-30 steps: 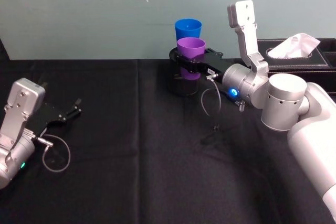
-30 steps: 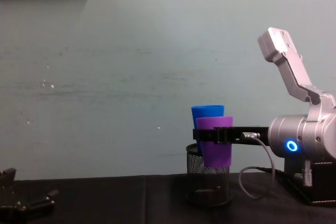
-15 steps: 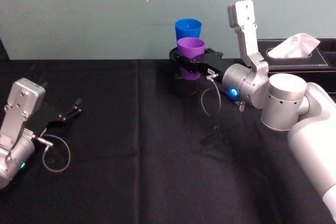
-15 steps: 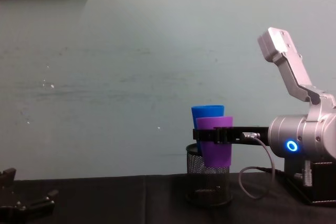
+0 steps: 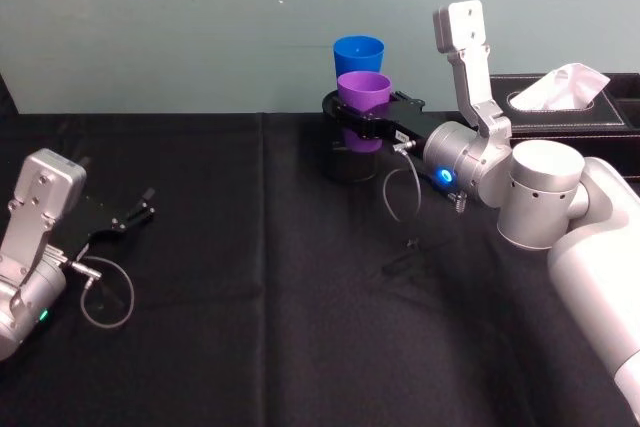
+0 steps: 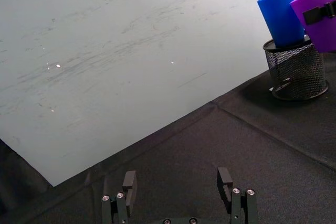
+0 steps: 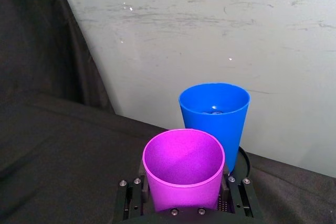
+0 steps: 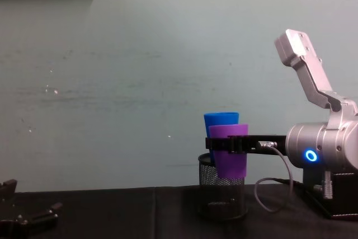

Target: Pick up one cup with a gripper and tap it against the other cup.

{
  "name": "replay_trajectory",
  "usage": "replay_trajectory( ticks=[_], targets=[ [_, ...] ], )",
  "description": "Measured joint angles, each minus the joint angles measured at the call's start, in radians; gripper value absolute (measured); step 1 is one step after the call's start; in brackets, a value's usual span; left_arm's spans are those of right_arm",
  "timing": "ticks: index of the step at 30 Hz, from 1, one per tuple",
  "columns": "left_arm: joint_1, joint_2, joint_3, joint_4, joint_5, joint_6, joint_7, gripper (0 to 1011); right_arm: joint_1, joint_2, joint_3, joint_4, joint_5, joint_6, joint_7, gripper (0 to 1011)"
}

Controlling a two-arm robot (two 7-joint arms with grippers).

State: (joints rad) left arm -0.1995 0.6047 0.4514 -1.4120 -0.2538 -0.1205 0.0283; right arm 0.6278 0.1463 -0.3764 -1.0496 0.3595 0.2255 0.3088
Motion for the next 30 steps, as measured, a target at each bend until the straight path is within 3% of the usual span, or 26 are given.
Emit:
replay_trajectory(
  ticks=[30],
  targets=[
    [0.000, 0.000, 0.000, 0.000, 0.000, 0.000, 0.000, 1000, 0.000, 0.000, 0.000, 0.000, 0.000, 0.000, 0.000, 730]
  ],
)
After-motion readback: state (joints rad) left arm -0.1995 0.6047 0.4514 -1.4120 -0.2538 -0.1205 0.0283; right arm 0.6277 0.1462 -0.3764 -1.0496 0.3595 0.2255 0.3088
